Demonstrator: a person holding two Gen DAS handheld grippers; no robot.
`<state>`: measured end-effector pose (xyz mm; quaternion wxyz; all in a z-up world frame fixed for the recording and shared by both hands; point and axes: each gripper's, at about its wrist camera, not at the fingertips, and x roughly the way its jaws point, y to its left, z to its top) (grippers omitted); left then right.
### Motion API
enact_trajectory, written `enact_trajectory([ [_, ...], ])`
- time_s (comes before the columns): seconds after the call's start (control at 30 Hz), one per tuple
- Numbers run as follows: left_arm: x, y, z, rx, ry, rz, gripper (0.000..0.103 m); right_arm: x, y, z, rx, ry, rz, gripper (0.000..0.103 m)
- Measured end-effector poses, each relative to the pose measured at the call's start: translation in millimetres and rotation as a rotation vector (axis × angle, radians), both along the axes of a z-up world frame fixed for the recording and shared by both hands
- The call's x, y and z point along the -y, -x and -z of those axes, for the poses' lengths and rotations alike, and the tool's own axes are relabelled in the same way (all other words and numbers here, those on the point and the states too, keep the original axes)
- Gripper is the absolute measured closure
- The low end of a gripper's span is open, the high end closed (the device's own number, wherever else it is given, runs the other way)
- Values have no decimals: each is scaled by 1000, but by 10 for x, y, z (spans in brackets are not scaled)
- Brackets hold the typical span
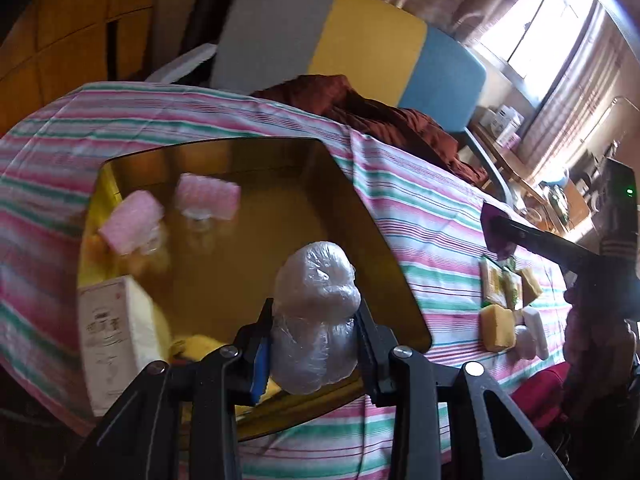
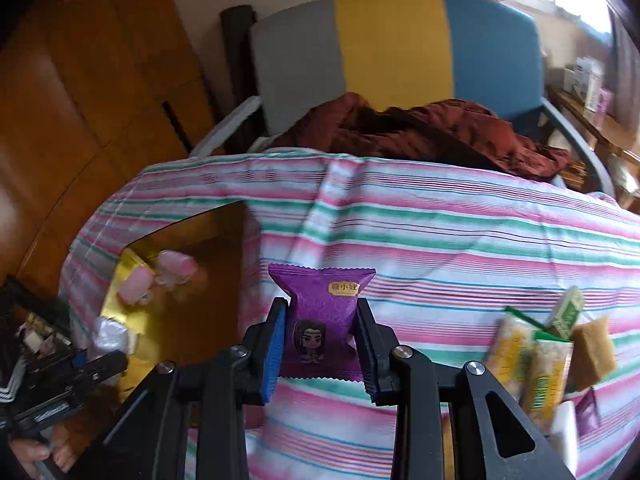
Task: Organize objects
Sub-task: 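Lower the bundle and the purple packet into the gold tray, opening both tools, then withdraw both tools from the gold tray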
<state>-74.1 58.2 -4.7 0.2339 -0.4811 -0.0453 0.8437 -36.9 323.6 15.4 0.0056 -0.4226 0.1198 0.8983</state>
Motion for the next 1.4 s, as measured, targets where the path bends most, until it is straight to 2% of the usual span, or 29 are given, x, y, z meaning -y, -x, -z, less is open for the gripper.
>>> enact_trajectory([
  [0.3, 579, 160, 31, -36, 4, -118, 67, 937, 289, 65, 25, 17, -175, 70],
  [0.37, 611, 244, 33, -50, -1, -139, 63, 1138, 409, 79, 31, 34, -198, 70],
  [0.4, 608, 294, 46, -59, 4, -145, 57, 1229, 482, 89, 35, 51, -214, 68],
  [0.47, 603, 411, 102, -38, 25, -160, 51, 1375, 632, 121, 42, 112, -242, 62],
  [0.53, 654, 479, 143, -7, 17, -189, 51, 1492, 718, 152, 46, 131, -241, 44],
  [0.57, 675, 482, 142, -5, 18, -200, 49, 1540, 729, 165, 46, 132, -241, 44],
  [0.77, 848, 347, 134, -27, 33, -241, 46, 1601, 585, 254, 76, 96, -257, 34],
  [0.9, 873, 198, 131, -44, 46, -246, 46, 1571, 420, 316, 82, 72, -247, 23],
  [1.13, 767, -64, 136, -67, 83, -221, 46, 1510, 139, 385, 66, 51, -199, 18],
  [1.4, 543, -263, 94, -120, 132, -174, 46, 1464, -128, 360, 22, -32, -152, 10],
])
